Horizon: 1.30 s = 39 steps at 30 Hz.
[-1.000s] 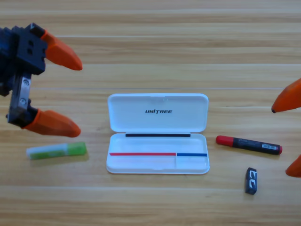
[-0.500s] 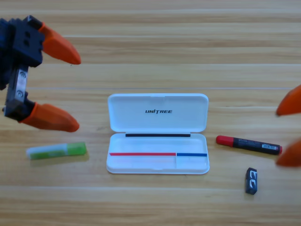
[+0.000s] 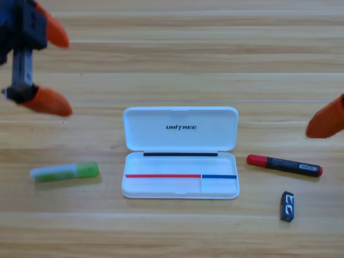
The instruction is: Clean up eraser and pencils
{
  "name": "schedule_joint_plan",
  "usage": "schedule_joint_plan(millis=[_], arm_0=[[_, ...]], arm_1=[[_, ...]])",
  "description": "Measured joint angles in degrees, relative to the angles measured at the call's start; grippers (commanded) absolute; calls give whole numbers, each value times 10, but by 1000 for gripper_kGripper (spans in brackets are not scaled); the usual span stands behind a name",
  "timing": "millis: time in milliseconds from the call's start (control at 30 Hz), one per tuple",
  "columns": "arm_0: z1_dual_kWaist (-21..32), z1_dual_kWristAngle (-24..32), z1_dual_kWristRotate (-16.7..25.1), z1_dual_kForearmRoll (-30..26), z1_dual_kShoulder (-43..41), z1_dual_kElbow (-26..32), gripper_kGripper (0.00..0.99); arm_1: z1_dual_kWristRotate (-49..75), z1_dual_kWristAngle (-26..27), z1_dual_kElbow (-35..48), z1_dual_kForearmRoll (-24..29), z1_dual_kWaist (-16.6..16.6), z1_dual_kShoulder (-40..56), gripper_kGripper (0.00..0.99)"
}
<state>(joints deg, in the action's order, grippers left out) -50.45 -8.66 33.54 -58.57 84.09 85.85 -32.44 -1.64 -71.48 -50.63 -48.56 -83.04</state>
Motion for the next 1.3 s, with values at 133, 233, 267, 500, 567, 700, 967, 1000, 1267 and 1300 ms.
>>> schedule_joint_plan(millis=[133,233,267,500,567,700,967,1000,1267,1300], arm_0=[[9,-52,2,-59,40,59,974],[23,-56,24,-83,63,78,971],[29,-56,34,-85,68,78,963],[79,-30,64,-97,108,75,946],[93,-19,73,-97,120,71,953],[114,8,85,-97,151,59,962],[135,28,94,-93,202,33,965],[136,30,94,-90,204,28,965],[139,33,94,-52,212,-4,963],[140,33,94,-47,213,-8,963]], arm_1=[[-74,9,1,0,0,-65,956],[-132,12,2,0,0,-114,960],[-148,12,2,0,0,-132,960],[-206,13,6,29,0,-222,950],[-211,13,12,52,0,-237,920],[-217,13,27,69,0,-259,857],[-226,21,33,70,0,-297,778],[-228,23,33,71,0,-300,755],[-229,26,32,86,0,-311,213],[-229,25,32,88,0,-311,149]])
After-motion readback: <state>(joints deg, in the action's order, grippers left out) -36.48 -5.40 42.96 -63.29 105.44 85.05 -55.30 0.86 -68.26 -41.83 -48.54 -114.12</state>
